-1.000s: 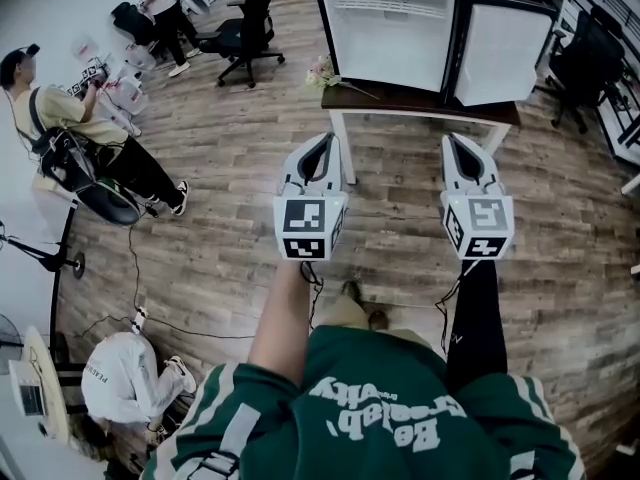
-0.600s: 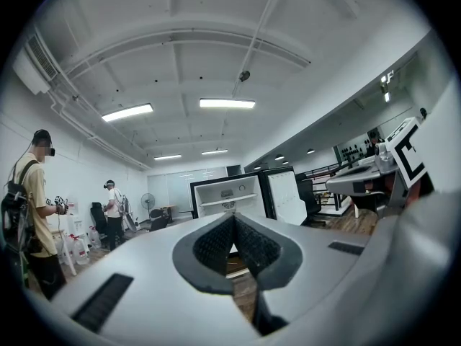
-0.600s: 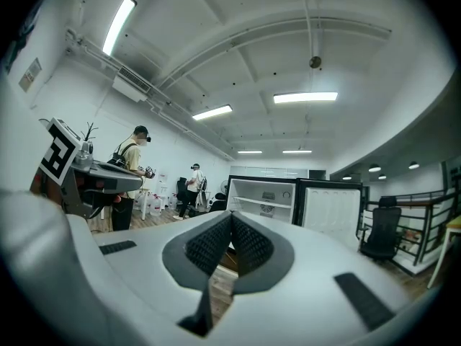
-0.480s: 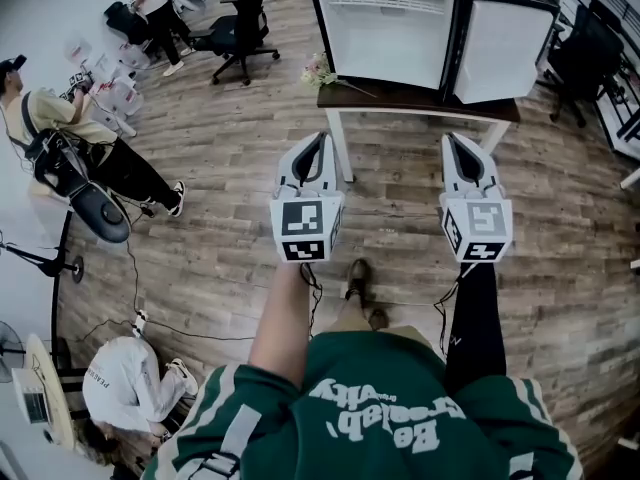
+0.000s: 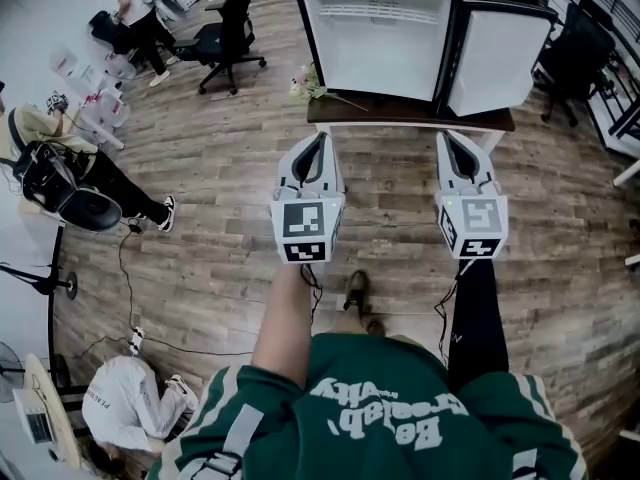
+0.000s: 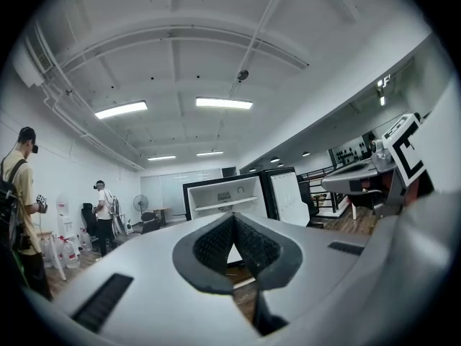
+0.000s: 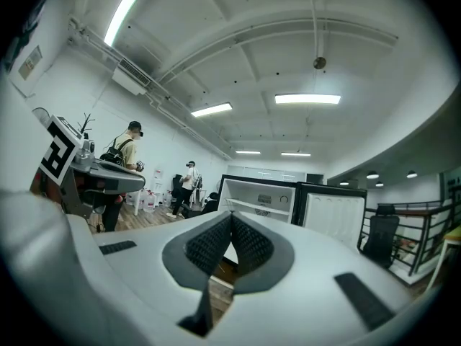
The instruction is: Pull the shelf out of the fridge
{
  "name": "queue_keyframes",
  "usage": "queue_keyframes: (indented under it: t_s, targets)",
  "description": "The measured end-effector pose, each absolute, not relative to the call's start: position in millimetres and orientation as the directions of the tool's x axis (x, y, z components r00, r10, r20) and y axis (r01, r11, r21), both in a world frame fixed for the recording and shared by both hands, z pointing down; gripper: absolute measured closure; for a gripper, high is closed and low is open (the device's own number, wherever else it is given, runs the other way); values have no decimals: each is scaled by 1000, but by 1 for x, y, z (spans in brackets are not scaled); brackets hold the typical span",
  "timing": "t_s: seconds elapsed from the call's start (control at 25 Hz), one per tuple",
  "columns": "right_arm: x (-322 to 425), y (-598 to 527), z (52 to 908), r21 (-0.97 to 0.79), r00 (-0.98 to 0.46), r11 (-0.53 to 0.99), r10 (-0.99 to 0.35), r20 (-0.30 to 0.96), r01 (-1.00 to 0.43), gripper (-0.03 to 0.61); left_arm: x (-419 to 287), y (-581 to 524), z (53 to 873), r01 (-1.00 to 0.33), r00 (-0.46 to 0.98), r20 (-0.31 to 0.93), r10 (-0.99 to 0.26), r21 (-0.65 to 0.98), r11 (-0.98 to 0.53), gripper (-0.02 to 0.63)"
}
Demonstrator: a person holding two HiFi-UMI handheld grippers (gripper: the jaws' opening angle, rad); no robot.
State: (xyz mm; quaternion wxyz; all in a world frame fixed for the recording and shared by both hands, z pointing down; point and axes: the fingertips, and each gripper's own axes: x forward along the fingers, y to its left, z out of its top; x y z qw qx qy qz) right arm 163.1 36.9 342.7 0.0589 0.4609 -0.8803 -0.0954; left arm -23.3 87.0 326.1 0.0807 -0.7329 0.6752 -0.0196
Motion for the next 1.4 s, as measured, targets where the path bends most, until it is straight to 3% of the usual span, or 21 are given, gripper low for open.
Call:
queue_keyframes:
  t_s: [0.8, 1.4]
  targets:
    - [112, -94, 316, 231, -505, 488, -863, -15, -842, 569, -66, -70, 301, -957, 209, -73, -975, -220, -189, 597]
    - [94, -122, 332, 207, -449, 440, -894, 7, -874, 569, -90, -108, 312, -959, 265, -71, -962, -128, -255, 597]
